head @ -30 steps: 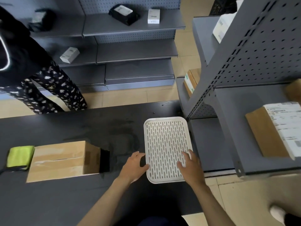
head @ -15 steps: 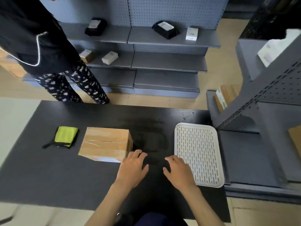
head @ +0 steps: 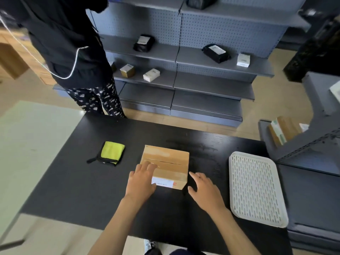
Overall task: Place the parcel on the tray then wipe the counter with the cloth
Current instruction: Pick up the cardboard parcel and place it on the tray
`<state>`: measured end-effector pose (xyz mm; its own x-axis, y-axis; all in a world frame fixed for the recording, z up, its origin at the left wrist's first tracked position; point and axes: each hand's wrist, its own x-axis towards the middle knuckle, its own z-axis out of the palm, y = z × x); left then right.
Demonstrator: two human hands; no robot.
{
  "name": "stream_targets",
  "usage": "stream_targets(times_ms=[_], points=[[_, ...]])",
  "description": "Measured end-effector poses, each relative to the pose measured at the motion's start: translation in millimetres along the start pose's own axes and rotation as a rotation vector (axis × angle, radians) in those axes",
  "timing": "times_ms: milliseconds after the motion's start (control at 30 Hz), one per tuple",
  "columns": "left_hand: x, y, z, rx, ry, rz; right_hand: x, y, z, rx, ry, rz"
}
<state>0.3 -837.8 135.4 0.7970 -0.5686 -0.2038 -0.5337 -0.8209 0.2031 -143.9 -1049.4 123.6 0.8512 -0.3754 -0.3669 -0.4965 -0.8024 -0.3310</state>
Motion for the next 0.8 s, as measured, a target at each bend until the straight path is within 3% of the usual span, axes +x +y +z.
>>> stream_targets(times_ms=[167,333,467,600,800], points=[[16,-43,-2,0.053,-0.105,-0.086,19,-33,7,0.044,-0.026,0.054],[30,-59,2,0.027,-0.237,-0.051,27,-47,13,0.216,-0.047,0.134],[34,-58,9,-0.172,-0.275,-0.023,22,-60,17,0.360,-0.009,0.164],[33,-55,13,-0.474,-0.218,-0.048,17,-69,25,0.404,0.028,0.187],[31,-61,6,-0.515,-0.035,-0.075,16,-79,32,0.473,0.106,0.180]])
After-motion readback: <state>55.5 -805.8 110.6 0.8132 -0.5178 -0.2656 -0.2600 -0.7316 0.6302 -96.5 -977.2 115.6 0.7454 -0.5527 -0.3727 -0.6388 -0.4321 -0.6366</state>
